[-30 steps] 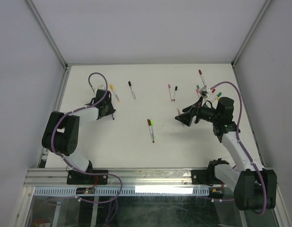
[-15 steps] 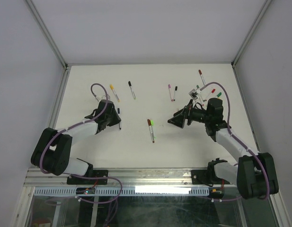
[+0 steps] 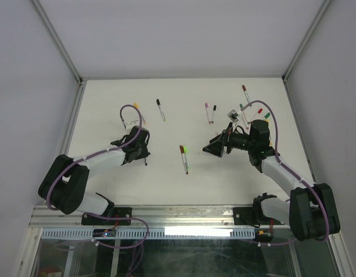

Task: Open the pen caps
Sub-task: Pick up the pen from the center of the board.

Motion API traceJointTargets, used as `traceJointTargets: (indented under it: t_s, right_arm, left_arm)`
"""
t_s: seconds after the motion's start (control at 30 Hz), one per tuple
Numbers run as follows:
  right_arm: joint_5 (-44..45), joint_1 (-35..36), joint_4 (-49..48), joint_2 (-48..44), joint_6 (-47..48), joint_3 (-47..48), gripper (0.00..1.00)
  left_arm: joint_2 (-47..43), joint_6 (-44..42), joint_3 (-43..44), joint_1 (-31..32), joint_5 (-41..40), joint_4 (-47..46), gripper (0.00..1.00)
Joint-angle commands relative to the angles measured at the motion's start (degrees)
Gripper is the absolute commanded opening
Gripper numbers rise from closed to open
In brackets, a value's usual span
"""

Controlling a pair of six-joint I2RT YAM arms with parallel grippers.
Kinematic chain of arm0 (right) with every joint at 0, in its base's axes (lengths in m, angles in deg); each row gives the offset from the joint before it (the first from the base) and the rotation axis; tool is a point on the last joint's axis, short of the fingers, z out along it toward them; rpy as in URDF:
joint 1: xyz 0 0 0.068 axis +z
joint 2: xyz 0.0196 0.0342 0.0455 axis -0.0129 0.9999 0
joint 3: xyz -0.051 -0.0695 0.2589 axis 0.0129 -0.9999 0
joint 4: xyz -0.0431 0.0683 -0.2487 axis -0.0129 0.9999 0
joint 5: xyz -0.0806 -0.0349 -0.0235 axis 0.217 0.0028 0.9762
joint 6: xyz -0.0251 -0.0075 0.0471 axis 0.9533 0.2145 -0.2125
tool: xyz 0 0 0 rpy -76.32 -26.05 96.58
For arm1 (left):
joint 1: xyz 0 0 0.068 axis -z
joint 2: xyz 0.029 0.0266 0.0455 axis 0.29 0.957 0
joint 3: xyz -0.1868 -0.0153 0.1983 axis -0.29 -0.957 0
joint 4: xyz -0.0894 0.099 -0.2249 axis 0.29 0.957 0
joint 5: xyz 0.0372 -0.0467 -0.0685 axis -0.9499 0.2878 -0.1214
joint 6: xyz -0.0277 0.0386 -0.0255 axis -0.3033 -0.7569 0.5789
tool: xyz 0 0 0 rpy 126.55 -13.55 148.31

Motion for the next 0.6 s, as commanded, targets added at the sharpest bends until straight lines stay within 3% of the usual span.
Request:
traceJointTargets:
  t_s: [0.0,0.43,0.57]
  right_arm:
    - [0.25,0.22,-2.08,-0.44,0.61,2.16,0.96]
    - [0.01,0.12,-1.02,-0.64,1.04,2.7,0.96]
    - [-0.24,0.13,-0.92,-0.74,1.0,2.85,0.96]
  left_arm:
    - [1.6,0.31,3.21,1.13,-3.7,2.07,0.08]
    - [8.82,-2.04,6.98,1.33,-6.59,3.68,0.31]
    - [10.51,-3.02,9.01,1.24,-7.67,5.12,0.33]
